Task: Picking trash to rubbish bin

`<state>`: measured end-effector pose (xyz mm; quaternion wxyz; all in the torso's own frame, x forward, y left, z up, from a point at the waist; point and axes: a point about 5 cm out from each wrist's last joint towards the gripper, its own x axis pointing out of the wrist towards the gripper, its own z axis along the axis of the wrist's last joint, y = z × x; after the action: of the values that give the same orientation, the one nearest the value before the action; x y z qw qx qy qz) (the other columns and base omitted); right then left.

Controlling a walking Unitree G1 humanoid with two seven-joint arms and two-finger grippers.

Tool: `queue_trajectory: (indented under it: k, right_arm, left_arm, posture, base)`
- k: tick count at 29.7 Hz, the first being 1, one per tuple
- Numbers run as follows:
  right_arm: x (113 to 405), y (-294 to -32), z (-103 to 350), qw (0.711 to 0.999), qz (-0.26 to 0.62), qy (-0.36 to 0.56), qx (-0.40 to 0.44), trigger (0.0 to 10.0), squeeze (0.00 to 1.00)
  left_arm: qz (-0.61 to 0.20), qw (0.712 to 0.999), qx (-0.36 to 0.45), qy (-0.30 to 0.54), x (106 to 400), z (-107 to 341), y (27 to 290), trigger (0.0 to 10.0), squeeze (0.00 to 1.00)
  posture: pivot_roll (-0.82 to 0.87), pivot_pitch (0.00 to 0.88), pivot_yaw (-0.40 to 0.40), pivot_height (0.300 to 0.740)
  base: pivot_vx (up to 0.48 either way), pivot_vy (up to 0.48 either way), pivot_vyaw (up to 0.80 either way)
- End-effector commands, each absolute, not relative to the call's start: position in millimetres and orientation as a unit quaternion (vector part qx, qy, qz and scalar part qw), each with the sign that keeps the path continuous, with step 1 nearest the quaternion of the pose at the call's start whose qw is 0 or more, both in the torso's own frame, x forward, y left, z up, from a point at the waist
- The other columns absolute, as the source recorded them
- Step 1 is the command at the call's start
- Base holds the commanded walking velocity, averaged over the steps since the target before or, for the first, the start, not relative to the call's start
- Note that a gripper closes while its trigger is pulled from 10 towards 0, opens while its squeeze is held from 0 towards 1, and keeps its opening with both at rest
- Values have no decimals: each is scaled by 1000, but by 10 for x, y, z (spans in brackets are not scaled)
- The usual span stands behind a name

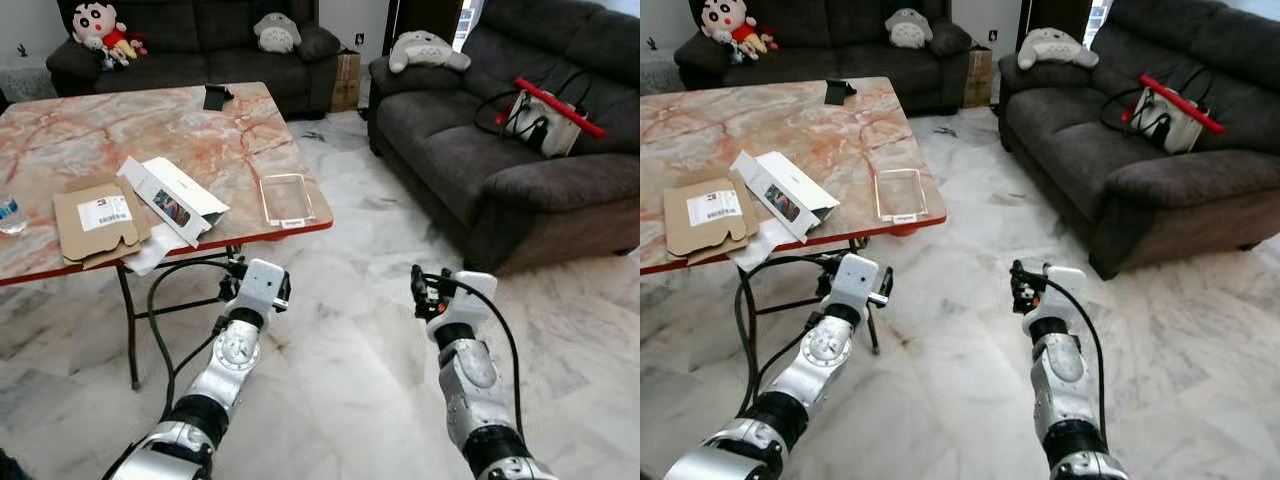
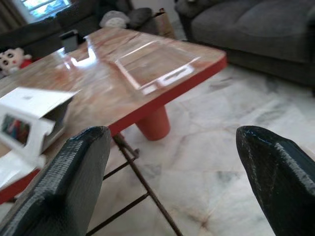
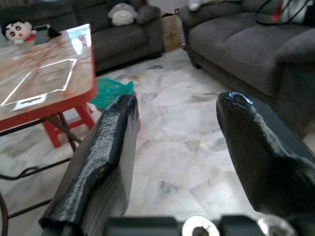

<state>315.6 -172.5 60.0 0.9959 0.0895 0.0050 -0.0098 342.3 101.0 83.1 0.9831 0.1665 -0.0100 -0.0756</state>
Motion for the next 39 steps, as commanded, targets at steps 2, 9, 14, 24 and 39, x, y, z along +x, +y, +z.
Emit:
queue_trajectory:
  k: [2, 9, 14, 24, 39]
  right_arm:
    - [3143, -1818, 635, 996, -27, -7, 89, 10000, 0]
    - [3135, -1828, 641, 996, -23, -6, 84, 10000, 0]
    - [3148, -1835, 665, 997, -16, -5, 76, 10000, 0]
    - [3159, -1857, 689, 997, -21, -8, 79, 10000, 0]
    - [3249, -1770, 751, 997, -2, -8, 81, 10000, 0]
  left_arm:
    - [-88, 981, 171, -15, 3472, 892, 946, 10000, 0]
    - [-82, 982, 167, -14, 3475, 889, 957, 10000, 0]
    - [-77, 984, 163, -15, 3487, 894, 957, 10000, 0]
    - [-74, 982, 169, -25, 3513, 940, 943, 10000, 0]
    - [-50, 985, 156, -49, 3534, 1017, 994, 10000, 0]
  posture:
    - [-49, 0, 19, 740]
    - [-37, 0, -14, 740]
    - [-33, 0, -21, 740]
    - [-45, 0, -15, 740]
    - [16, 0, -57, 740]
  base:
    - [0, 0, 0]
    - [0, 0, 0]
    - [0, 0, 0]
    - [0, 0, 0]
    - [0, 0, 0]
